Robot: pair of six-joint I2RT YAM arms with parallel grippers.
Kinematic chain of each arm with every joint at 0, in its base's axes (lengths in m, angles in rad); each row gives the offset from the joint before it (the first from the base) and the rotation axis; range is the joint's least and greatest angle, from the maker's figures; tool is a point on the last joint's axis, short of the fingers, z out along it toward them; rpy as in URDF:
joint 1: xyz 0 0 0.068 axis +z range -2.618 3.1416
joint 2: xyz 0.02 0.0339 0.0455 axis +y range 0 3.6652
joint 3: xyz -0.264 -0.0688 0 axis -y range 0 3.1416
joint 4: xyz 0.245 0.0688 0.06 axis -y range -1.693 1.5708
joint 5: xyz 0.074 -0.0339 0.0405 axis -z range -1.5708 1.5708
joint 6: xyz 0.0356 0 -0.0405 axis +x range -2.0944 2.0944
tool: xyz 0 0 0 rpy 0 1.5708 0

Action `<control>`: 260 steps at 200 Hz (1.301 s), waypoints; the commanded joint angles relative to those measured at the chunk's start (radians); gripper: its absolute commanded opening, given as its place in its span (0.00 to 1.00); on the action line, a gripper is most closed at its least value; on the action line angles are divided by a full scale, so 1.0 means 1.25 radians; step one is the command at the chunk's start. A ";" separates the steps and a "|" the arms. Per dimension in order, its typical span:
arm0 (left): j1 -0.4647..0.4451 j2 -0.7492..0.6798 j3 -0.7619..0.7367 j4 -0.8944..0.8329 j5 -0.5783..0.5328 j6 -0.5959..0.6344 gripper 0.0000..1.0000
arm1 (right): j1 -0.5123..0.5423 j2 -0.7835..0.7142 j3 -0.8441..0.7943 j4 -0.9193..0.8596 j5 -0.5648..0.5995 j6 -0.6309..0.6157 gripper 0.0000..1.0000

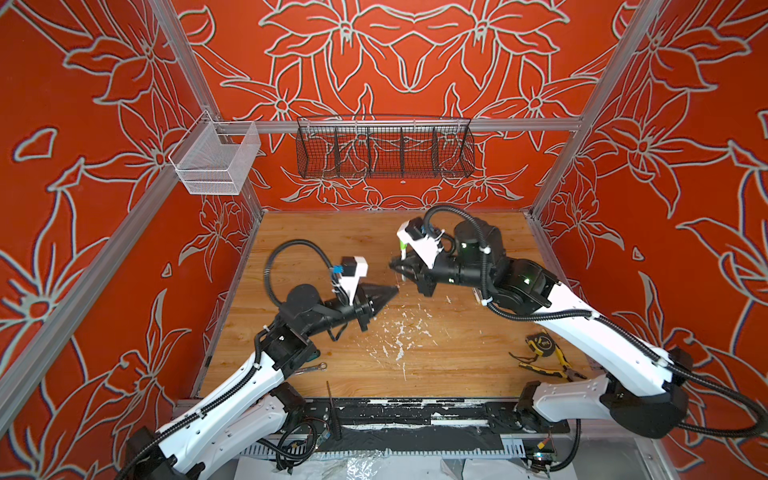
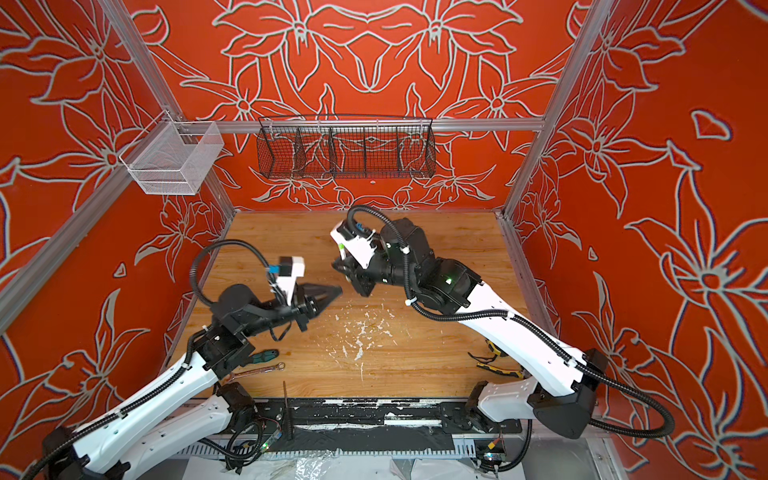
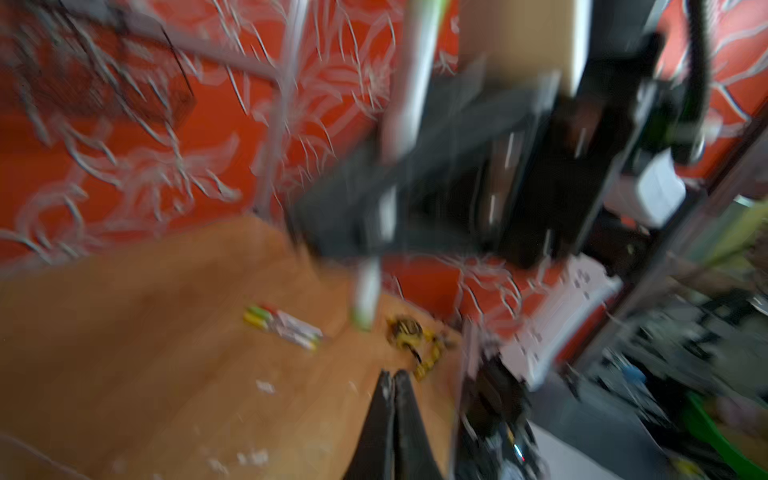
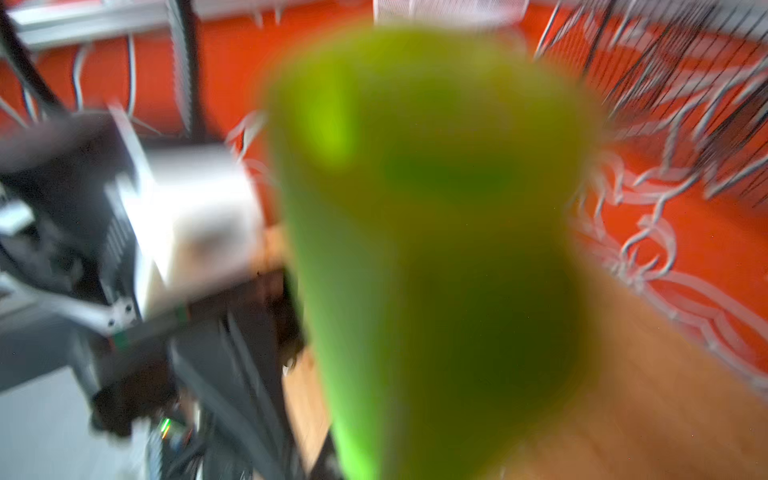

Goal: Insert the pens into the pen caps
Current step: 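Open the left gripper while the right gripper carries the capped pen away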

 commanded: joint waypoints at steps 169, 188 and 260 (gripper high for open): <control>0.028 -0.188 0.038 -0.316 -0.091 -0.008 0.97 | -0.290 0.090 -0.322 -0.312 0.164 0.164 0.00; 0.028 -0.200 0.038 -0.322 -0.101 -0.007 0.97 | -0.337 0.175 -0.286 -0.354 0.186 0.128 0.00; 0.028 -0.204 0.041 -0.325 -0.111 -0.002 0.97 | -0.453 0.433 -0.145 -0.407 0.268 0.060 0.01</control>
